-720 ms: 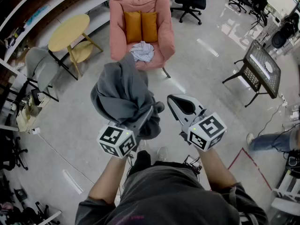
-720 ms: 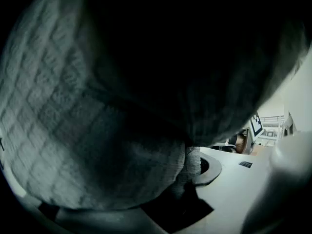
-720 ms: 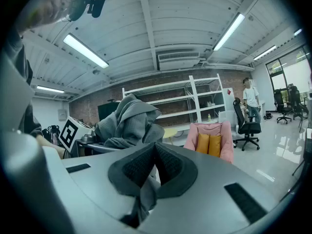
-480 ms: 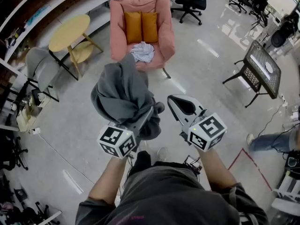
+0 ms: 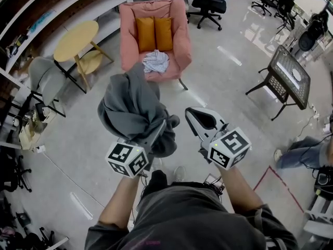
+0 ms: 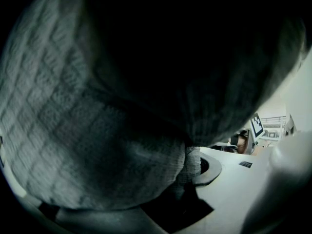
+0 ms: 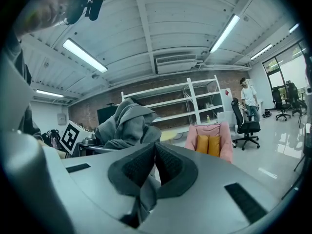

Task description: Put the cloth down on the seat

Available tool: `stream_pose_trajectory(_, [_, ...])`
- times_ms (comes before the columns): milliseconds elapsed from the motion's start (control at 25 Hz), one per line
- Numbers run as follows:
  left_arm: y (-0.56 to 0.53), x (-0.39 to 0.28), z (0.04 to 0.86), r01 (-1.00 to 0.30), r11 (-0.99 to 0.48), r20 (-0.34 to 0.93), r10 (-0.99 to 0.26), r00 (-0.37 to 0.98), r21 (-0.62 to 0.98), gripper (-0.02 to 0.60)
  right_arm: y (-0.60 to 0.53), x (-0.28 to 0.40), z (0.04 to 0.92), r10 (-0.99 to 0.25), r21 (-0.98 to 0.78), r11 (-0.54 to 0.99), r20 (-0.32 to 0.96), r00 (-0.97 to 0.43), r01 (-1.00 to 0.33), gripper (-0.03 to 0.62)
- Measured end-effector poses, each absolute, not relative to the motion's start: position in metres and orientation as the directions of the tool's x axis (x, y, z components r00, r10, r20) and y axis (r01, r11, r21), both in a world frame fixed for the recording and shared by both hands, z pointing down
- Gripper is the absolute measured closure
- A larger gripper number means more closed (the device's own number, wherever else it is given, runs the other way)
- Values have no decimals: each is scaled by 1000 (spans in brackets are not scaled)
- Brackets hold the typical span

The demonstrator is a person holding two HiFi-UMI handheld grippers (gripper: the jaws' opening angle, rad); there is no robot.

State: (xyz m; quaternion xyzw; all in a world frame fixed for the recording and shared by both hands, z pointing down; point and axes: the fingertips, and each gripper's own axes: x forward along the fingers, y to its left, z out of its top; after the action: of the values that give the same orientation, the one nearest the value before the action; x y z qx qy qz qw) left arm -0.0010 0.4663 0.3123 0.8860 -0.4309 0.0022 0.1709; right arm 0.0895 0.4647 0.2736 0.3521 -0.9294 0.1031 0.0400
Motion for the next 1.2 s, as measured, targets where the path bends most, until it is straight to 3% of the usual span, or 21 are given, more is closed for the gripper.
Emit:
stream_pose_trajectory(360, [481,5,303,-775,-555,144,-777,613,303,313,472,106,272,-636,-194,736,130,-761,-648,579])
stream_pose_trajectory(760, [428,-7,314,-760,-561,153,-762,629,327,313,422,96,287,-640,-215,722,156,-753,-658,579])
stream_pose_trajectory(1200, [327,-63,332,-738,-564,156,-746,648,372,313,319,38,294,-646,-198,707,207,-734,-679,579])
